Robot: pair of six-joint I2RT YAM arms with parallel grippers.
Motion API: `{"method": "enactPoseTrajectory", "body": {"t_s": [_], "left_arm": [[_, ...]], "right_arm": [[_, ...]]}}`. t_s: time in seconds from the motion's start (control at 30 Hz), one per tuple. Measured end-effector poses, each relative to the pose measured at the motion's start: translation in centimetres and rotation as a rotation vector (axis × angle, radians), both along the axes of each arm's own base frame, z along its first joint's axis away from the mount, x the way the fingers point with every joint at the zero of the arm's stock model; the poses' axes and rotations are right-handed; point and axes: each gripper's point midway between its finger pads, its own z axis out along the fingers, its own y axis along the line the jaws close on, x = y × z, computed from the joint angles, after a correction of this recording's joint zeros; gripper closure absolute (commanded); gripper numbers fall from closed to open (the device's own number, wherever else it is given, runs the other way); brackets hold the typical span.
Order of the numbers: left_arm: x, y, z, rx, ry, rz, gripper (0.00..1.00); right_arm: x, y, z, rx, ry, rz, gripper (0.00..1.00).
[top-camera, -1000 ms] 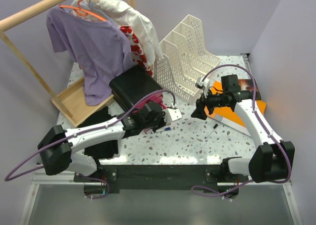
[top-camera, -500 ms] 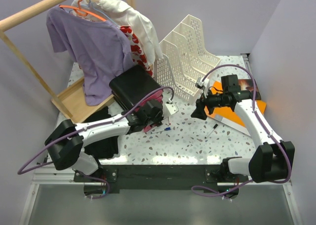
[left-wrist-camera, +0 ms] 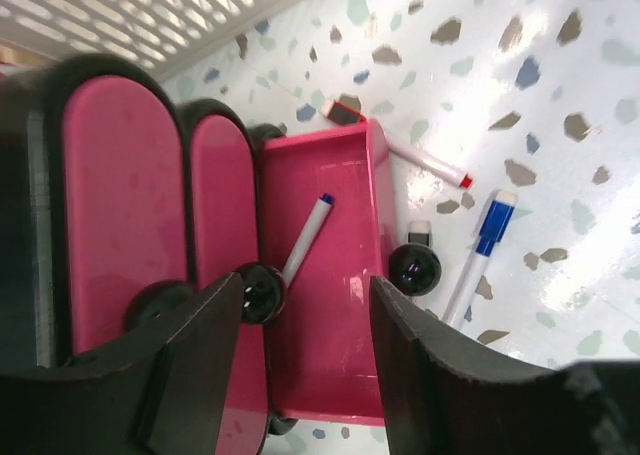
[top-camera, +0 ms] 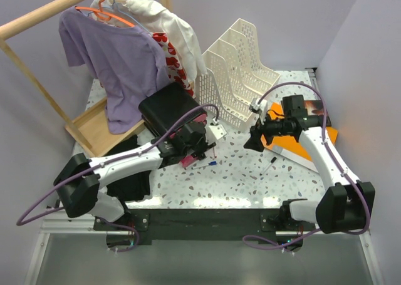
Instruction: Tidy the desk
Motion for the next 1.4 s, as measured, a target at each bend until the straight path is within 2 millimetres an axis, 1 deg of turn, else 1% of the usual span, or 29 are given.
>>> {"method": "enactPoseTrajectory", "body": {"t_s": [0.07,0.1,0.13,0.17,0.2,0.27,0.33,0.4,0.47,0.5,0.57,0.63,0.67,0.7,0.8,0.87,0.93,1.0,1.07,1.2,1.23,1.3,1.33,1.4], "left_arm": [[-0.4,-0.1,1.8,-0.056,-0.012,-0.001,0.30],[-0.7,-0.1,2.9,-0.093,-0.021,-0.005,0.23],[-1.0,0.0,4.2,-0.130,-0.037,-0.008,0.20],[-1.4,0.5,5.7,-0.173,-0.059,-0.004,0.16],[-1.7,0.9,6.8,-0.202,-0.076,-0.002,0.11],[-2.6,2.1,9.2,-0.280,-0.118,0.004,0.07],[-3.6,3.5,10.9,-0.344,-0.155,0.007,0.05],[-4.7,4.9,11.7,-0.392,-0.182,0.010,0.02],[-5.5,6.1,11.8,-0.426,-0.206,0.012,0.00],[-5.8,6.6,11.7,-0.433,-0.214,0.014,0.00],[-6.3,7.6,11.4,-0.445,-0.230,0.025,0.00],[-6.4,8.4,11.4,-0.448,-0.246,0.045,0.00],[-6.4,8.7,11.5,-0.450,-0.256,0.058,0.00],[-6.3,9.0,11.6,-0.450,-0.264,0.069,0.00],[-6.2,9.7,11.4,-0.442,-0.277,0.097,0.00],[-6.1,10.0,11.2,-0.432,-0.278,0.108,0.00],[-6.0,10.1,11.0,-0.420,-0.275,0.117,0.00],[-5.9,10.2,10.8,-0.410,-0.275,0.127,0.00],[-5.8,10.4,10.8,-0.407,-0.278,0.134,0.00],[-5.7,10.5,10.8,-0.403,-0.283,0.145,0.00],[-5.7,10.6,10.8,-0.403,-0.284,0.148,0.00],[-5.6,10.7,10.8,-0.400,-0.287,0.155,0.00],[-5.6,10.8,10.8,-0.399,-0.288,0.158,0.00],[-5.5,10.8,10.8,-0.397,-0.290,0.162,0.00]], "right_arm": [[-0.1,-0.3,0.3,-0.012,-0.025,-0.008,0.23],[-0.2,-0.6,0.5,-0.026,-0.045,-0.018,0.22],[-0.2,-0.9,0.7,-0.040,-0.068,-0.029,0.21],[-0.2,-1.1,1.0,-0.047,-0.090,-0.037,0.20],[-0.1,-1.4,1.3,-0.061,-0.117,-0.052,0.12],[0.1,-2.1,2.1,-0.090,-0.170,-0.088,0.01],[0.6,-2.7,2.5,-0.114,-0.196,-0.132,0.01],[1.1,-3.2,2.2,-0.128,-0.174,-0.183,0.01],[1.3,-3.4,0.7,-0.149,-0.106,-0.195,0.01],[1.0,-3.5,-0.2,-0.161,-0.052,-0.188,0.01],[0.6,-3.5,-2.4,-0.196,0.052,-0.130,0.01],[-0.6,-3.5,-4.4,-0.225,0.126,-0.042,0.01],[-1.7,-3.9,-5.4,-0.255,0.149,0.037,0.01],[-2.5,-4.0,-5.9,-0.270,0.157,0.086,0.01],[-4.7,-5.2,-7.4,-0.344,0.104,0.289,0.01],[-5.3,-6.0,-8.4,-0.391,0.067,0.374,0.01],[-5.7,-7.3,-9.9,-0.465,0.018,0.473,0.01],[-5.5,-8.4,-10.7,-0.530,-0.018,0.551,0.03],[-4.8,-9.0,-11.3,-0.573,-0.054,0.608,0.06],[-3.3,-10.1,-13.3,-0.639,-0.088,0.725,0.15],[-3.0,-10.3,-13.8,-0.653,-0.098,0.747,0.20],[-2.3,-10.6,-14.3,-0.675,-0.118,0.776,0.27],[-2.1,-10.7,-14.6,-0.685,-0.124,0.788,0.35],[-1.6,-10.9,-15.1,-0.699,-0.133,0.807,0.42]]}}
